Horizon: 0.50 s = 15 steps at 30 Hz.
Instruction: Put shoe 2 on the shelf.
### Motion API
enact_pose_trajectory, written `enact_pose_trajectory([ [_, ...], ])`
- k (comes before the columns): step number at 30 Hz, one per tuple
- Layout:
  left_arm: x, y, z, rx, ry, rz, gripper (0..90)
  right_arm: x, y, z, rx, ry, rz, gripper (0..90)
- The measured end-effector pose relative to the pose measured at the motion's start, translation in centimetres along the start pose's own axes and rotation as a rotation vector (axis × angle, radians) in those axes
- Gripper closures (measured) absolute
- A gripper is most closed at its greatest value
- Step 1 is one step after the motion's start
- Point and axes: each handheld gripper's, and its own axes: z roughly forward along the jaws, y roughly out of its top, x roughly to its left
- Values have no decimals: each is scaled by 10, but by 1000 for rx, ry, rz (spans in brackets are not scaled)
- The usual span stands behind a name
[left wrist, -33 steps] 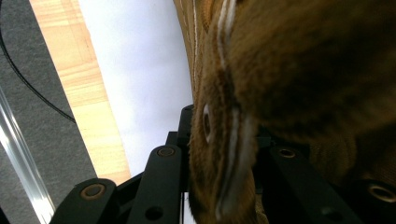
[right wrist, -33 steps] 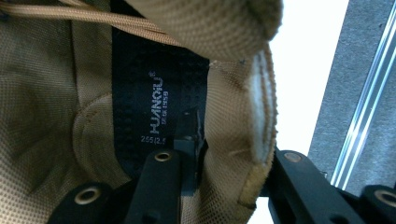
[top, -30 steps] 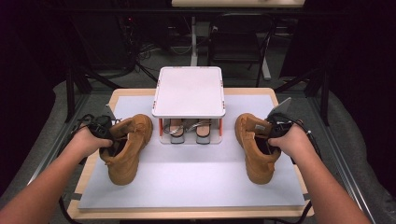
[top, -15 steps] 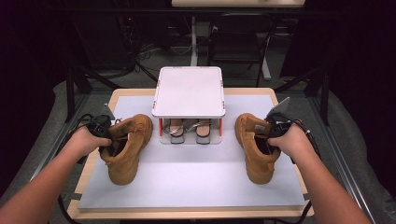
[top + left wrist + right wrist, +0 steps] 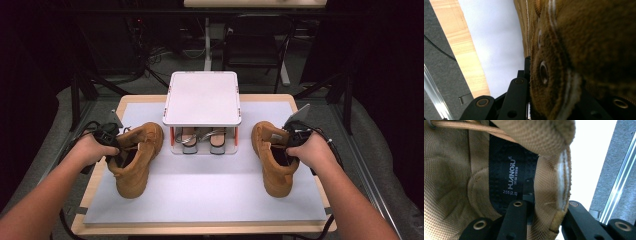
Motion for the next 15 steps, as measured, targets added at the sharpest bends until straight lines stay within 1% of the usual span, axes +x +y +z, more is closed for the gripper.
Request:
enact_pose_trajectory([
  [2,0,0,0,-2,9,9,819,-1,0,0,-6,7,-3,791],
  [3,0,0,0,-3,7,7,819,-1,-1,0,-7,8,-1,790],
  [4,1,0,0,-6,11,9,819,-2,0,-1,7,7,-12,791],
  [5,0,-1,0,-7,12,8,819,-2,0,-1,-6,14,0,790],
  [6,0,-1,0,-10,11,-2,820,-3,-1,-1,-6,15,-2,790],
  [7,0,-1,0,-8,18,6,820,-3,-1,-1,-10,17,-1,790],
  [8,-1,-1,0,-12,15,-5,820,-3,-2,0,-15,17,1,790],
  [14,0,-1,0,-13,8,-10,816,-3,-2,0,-23,22,-11,790],
  [15,1,-1,0,-13,6,-9,816,-4,-2,-1,-9,21,-25,791],
])
